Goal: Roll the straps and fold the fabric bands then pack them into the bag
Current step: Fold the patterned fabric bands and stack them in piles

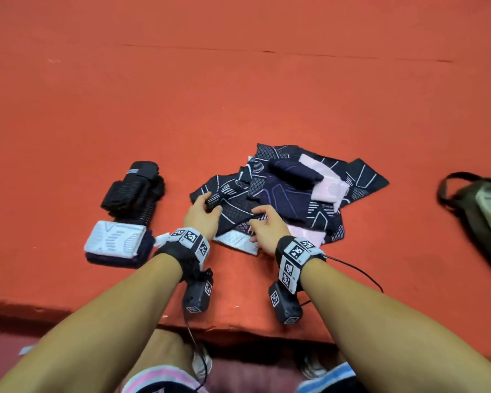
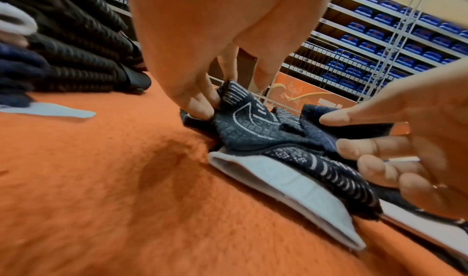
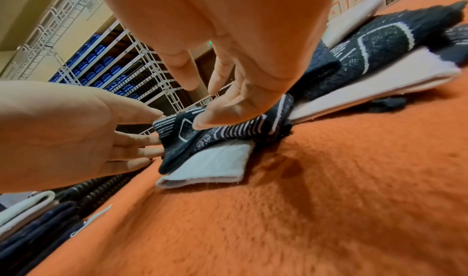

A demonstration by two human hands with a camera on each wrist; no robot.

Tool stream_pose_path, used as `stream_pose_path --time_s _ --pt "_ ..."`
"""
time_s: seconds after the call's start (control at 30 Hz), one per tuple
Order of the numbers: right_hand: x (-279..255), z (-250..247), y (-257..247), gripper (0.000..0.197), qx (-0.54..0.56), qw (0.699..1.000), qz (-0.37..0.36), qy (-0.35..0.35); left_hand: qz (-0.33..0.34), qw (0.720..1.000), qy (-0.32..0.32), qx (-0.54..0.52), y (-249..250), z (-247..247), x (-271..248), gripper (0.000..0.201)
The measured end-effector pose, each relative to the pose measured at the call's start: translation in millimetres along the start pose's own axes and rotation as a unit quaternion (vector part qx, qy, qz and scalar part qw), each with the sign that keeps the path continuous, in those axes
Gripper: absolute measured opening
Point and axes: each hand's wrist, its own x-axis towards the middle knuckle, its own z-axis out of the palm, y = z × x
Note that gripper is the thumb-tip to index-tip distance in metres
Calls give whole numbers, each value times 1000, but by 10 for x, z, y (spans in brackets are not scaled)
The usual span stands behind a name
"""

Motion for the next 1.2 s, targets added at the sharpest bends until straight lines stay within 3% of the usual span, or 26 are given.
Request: stream_pose_path --time_s 0.13,0.3,0.47,0.63,0.77,0.83,0.9,1.0,1.1,1.2 --pt "49 -25 3 22 4 1000 -5 2 29 999 35 20 74 13 151 41" --pt "81 -30 -78 14 7 999 -31 31 133 985 109 -30 365 -127 29 28" --pt "24 -97 -138 6 -4 997 -53 49 189 973 102 -80 694 -343 -245 39" --pt "-97 -253 -307 23 1 996 -69 53 213 965 50 -144 983 -450 -592 44" --pt "-195 -286 -312 42 76 993 -56 65 248 954 6 -169 1079 -349 -789 50" --pt "-225 -346 -216 58 99 988 -75 93 248 956 -8 -158 1061 -305 -795 50" --pt "-253 -445 -87 70 93 985 -122 76 238 961 -22 -141 998 -262 -785 52" --pt "-342 -604 56 64 43 981 -179 57 225 968 -34 -103 837 -147 -784 54" --pt "-393 -695 284 55 -9 984 -160 84 186 979 -50 -70 560 68 -785 58" --pt "-456 -715 511 44 -48 988 -109 98 69 994 -62 -61 205 312 -763 55"
